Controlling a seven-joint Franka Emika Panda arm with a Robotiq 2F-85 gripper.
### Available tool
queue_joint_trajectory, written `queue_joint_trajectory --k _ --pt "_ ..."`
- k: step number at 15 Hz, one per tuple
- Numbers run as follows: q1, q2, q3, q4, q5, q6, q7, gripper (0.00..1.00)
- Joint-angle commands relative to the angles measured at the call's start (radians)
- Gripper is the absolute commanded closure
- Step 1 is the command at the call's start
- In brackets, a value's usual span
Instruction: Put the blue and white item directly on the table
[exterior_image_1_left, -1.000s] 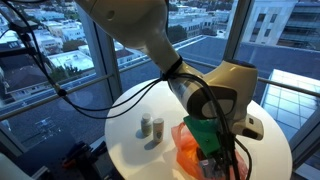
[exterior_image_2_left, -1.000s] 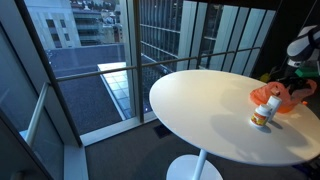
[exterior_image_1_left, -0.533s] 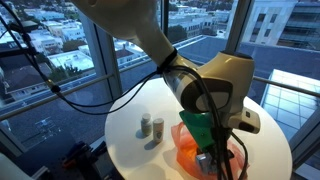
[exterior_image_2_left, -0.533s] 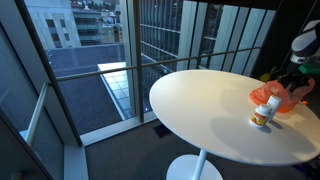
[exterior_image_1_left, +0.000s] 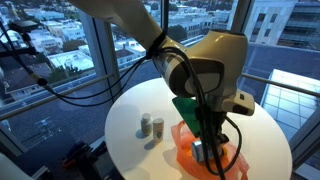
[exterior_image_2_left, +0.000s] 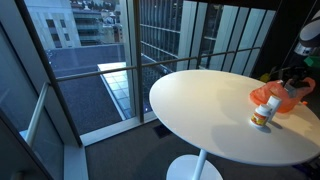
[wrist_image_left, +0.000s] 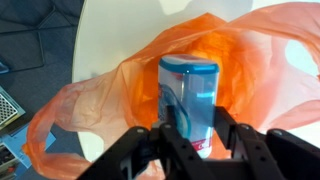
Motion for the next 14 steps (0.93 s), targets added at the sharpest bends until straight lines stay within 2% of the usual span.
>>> queue_joint_trajectory --k 1,7,14 --pt "0.012 -0.111 0.011 -0.075 0.004 0.015 -0.021 0.82" --pt "0.040 -0.265 0.014 -0.184 -0.017 -0.010 -0.042 0.82" --pt "0.038 -0.453 0.005 -0.340 -0.035 -0.087 -0.110 0.82"
